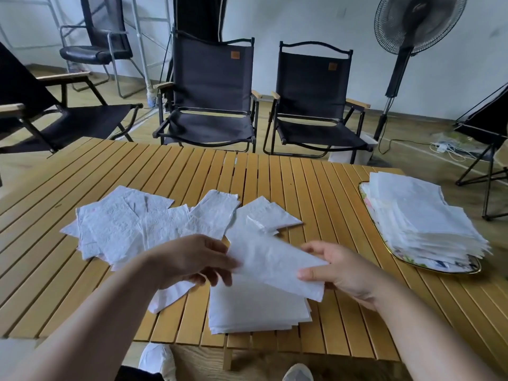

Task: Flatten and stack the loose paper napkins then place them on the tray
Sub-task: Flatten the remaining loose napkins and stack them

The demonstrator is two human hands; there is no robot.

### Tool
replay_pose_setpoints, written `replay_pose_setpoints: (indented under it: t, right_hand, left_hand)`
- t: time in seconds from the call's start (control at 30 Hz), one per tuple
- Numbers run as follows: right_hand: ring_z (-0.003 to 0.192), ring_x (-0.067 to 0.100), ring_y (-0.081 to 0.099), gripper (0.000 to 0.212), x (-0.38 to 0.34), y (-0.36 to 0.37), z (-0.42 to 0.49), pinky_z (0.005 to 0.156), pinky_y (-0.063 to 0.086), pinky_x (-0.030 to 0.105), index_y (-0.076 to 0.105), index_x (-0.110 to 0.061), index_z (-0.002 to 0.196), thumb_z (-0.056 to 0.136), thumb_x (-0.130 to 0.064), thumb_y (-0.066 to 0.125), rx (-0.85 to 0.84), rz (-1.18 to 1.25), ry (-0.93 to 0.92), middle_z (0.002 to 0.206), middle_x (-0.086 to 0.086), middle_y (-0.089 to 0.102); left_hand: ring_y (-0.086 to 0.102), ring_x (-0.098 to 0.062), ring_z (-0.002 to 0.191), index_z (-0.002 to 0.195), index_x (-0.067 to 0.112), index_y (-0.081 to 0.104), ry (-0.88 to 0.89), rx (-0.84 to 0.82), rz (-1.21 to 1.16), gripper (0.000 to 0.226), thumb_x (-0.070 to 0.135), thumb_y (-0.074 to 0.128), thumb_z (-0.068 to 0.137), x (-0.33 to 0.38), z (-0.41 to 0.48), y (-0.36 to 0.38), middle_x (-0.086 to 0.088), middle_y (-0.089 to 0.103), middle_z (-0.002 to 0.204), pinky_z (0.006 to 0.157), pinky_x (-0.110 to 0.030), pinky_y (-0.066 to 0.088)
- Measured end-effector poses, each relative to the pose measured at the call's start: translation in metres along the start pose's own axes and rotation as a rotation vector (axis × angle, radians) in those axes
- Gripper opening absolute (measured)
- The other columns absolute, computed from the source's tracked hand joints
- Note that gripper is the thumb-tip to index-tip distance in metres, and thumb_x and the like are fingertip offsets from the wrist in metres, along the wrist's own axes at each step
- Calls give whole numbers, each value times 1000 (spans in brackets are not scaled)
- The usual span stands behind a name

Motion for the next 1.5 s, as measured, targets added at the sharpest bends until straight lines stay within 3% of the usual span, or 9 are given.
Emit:
replay_pose_setpoints:
  t: [0.23, 0.33, 0.5, 0.63, 0.8, 0.97, 1.17, 1.33, 1.5]
  right_hand:
    - [97, 29, 74, 39, 8, 4, 8, 75, 60, 36, 61, -8, 114, 80, -1, 79, 62, 74, 118, 105, 12, 75]
    - [97, 24, 73, 47, 8, 8, 10, 73, 58, 29, 59, -15, 118, 79, 4, 79, 14, 8, 126, 109, 10, 75]
    - [98, 17, 71, 56, 9, 13, 16, 84, 60, 35, 55, -32, 123, 78, -20, 86, 24, -264, 147, 111, -3, 72]
    - [96, 7, 58, 36, 12, 19, 29, 67, 44, 22, 62, -31, 116, 86, -45, 76, 322, -459, 127, 108, -10, 60]
    - [117, 14, 57, 44, 16, 20, 65, 75, 46, 22, 53, -30, 138, 97, -16, 60, 639, -475, -1, 138, -5, 57]
    - [129, 25, 50, 61, 15, 29, 102, 98, 53, 41, 35, -34, 154, 100, -7, 44, 541, -520, 51, 149, -3, 47]
    - [110, 23, 52, 13, 19, 24, 107, 96, 48, 42, 67, -28, 106, 101, -26, 55, 721, -709, 126, 116, -1, 62]
    - [86, 21, 60, 9, 6, 14, 86, 64, 44, 26, 63, -19, 100, 100, -24, 56, 677, -366, -92, 101, 1, 67]
    - [76, 14, 60, 12, -12, 18, 49, 75, 44, 31, 65, -11, 102, 102, -11, 54, 137, 216, -158, 88, 3, 68]
  left_hand:
    - [58, -11, 72, 95, 12, 73, -120, -265, 208, 15, 26, 74, 87, -8, -7, -6, -7, 76, 97, 63, -22, 44]
    - [58, -14, 71, 106, 13, 71, -131, -156, 117, 35, 43, 66, 90, -10, -2, -7, -4, 75, 93, 60, -23, 42]
    - [54, -9, 60, 108, 11, 72, -178, -83, 213, 24, 29, 61, 97, -14, 7, -4, -4, 77, 89, 54, -18, 37]
    - [50, -9, 55, 93, 11, 74, -248, -45, 368, 27, 33, 61, 96, -15, 9, -2, -1, 77, 81, 50, -18, 34]
    - [42, -9, 46, 74, 15, 68, -249, 201, 442, 43, 46, 51, 99, -19, 15, -4, 3, 65, 62, 46, -20, 31]
    - [42, -3, 44, 78, 17, 71, -167, 358, 515, 36, 43, 55, 97, -27, 16, -12, 8, 63, 61, 47, -17, 34]
    - [40, 0, 37, 73, 17, 67, -89, 448, 435, 32, 34, 57, 97, -29, 15, -18, 8, 60, 54, 45, -17, 31]
    - [62, -16, 69, 93, 21, 67, 58, 502, 367, 12, 28, 59, 97, -21, 19, -16, 5, 69, 83, 58, -26, 46]
    - [67, -9, 94, 125, 32, 57, 214, 436, 41, 30, 40, 59, 97, 3, 14, -3, 8, 68, 109, 73, -27, 53]
Point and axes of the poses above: each hand's wrist, its own z-axis towards the middle knuckle, its own y-axis out of the palm, x = y × z, the point moved 1 cm from there along z, towards the middle knuckle
